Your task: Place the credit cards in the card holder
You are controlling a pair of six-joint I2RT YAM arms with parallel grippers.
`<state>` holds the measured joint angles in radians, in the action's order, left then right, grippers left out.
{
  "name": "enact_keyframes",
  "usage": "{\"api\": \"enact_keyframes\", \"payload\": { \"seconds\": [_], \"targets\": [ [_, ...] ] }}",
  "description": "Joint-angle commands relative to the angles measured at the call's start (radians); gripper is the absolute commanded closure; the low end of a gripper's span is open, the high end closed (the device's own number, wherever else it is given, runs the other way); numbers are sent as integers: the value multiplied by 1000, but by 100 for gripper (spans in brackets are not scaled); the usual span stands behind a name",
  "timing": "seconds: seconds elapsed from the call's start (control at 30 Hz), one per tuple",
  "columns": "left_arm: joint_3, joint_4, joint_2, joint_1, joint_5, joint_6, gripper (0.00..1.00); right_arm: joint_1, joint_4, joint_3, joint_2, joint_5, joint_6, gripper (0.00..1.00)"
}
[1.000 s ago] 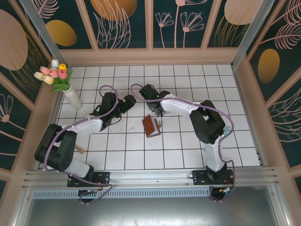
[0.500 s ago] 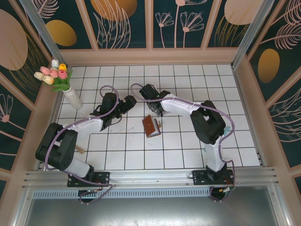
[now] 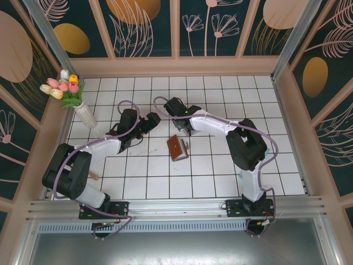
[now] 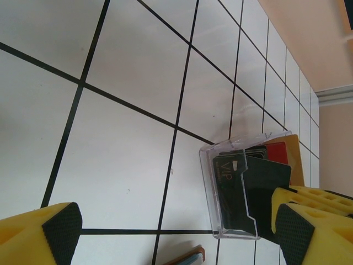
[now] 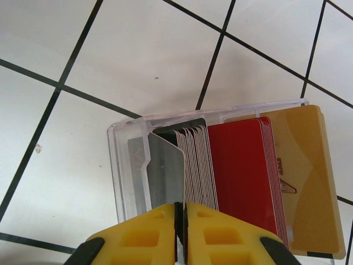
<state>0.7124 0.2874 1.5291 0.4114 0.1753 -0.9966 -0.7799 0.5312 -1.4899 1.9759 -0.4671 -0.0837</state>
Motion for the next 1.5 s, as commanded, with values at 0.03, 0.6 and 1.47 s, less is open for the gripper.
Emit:
{"api": "enact_keyframes", "payload": {
  "seconds": [0.03,0.6,1.47],
  "targets": [
    [15,10,16,-5,15,18,7,0,74,-44,-47,33,-14,90],
    [1,-30,-36,-5,76,66,8,13,130,-86,-126,69,-129,96],
    [-58,-185,-149,83,4,84,14,-101,249,-55,-197,-135,-709,100]
  ]
}}
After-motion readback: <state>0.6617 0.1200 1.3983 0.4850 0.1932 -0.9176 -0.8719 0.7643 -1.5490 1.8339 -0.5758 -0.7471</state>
